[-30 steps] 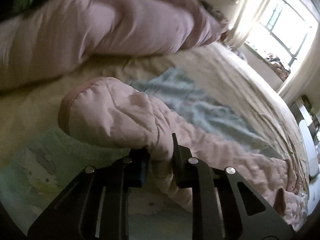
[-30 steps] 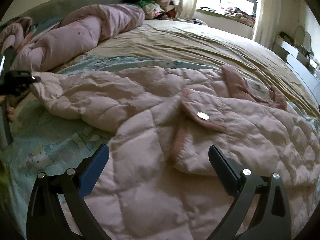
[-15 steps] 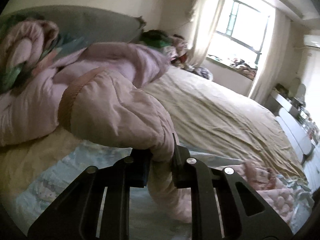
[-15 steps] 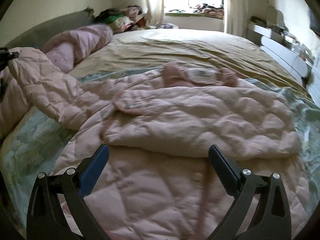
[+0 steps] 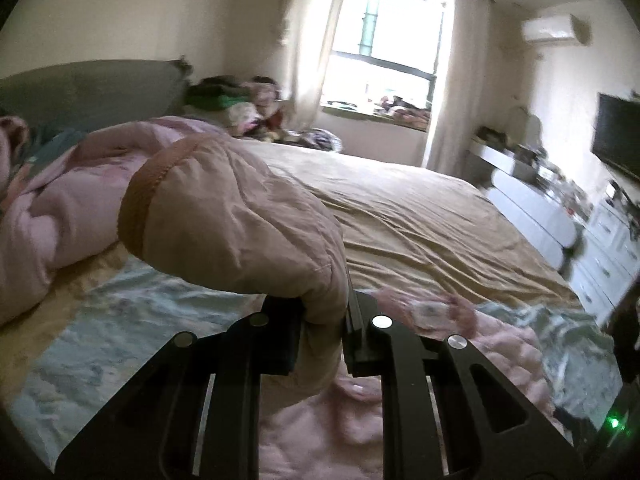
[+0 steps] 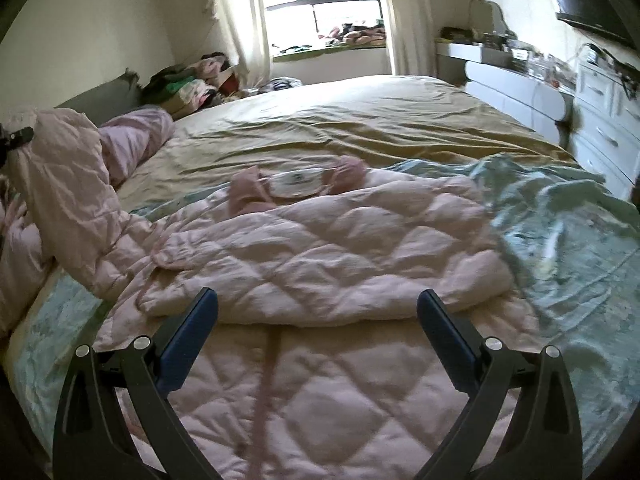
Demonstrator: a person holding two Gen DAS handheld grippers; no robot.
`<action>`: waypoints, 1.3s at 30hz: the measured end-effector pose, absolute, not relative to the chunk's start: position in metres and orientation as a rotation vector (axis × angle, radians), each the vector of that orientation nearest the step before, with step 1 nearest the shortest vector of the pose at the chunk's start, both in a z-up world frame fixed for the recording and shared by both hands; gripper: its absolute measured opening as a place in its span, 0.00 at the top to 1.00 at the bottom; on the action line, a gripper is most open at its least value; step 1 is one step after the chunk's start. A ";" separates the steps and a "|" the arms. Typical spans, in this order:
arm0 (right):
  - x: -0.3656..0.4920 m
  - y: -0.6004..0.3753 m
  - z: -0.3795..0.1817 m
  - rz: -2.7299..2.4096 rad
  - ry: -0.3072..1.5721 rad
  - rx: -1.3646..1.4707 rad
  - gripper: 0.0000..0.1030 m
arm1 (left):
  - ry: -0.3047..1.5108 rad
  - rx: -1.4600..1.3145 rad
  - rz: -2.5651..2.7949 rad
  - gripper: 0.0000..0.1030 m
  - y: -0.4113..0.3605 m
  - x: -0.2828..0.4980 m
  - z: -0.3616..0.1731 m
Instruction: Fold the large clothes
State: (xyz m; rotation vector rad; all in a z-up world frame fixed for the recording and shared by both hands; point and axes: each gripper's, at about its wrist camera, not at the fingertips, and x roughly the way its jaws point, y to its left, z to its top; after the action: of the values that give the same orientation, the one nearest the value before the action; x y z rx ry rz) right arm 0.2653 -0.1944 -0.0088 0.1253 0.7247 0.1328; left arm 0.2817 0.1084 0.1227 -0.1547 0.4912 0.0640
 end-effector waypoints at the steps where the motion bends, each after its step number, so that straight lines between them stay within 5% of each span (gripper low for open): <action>1: 0.264 -0.202 -0.009 0.126 0.724 0.133 0.04 | 0.499 -0.148 0.038 0.91 0.094 0.282 0.118; 19: 0.244 -0.315 -0.044 -0.098 0.801 0.216 0.04 | 0.748 0.155 -0.338 0.87 -0.092 0.288 -0.039; 21: 0.247 -0.314 -0.043 -0.104 0.807 0.216 0.04 | 0.748 0.204 -0.361 0.77 -0.099 0.283 -0.044; 23: 0.252 -0.309 -0.041 -0.104 0.808 0.204 0.04 | 0.776 0.165 -0.443 0.45 -0.101 0.279 -0.045; 27: 0.262 -0.298 -0.033 -0.077 0.806 0.193 0.04 | 0.788 0.219 -0.487 0.41 -0.112 0.268 -0.054; 35: 0.295 -0.287 -0.018 -0.010 0.839 0.257 0.04 | 0.801 0.206 -0.527 0.17 -0.068 0.248 -0.041; 39: 0.315 -0.271 -0.024 0.075 0.899 0.350 0.04 | 0.782 0.211 -0.382 0.16 -0.023 0.264 -0.022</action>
State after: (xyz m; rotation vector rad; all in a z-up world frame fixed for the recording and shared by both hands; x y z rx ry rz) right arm 0.3146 -0.2711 -0.0244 0.3503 0.8995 0.0747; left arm 0.2640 -0.0230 -0.0219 0.2110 0.7818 -0.3823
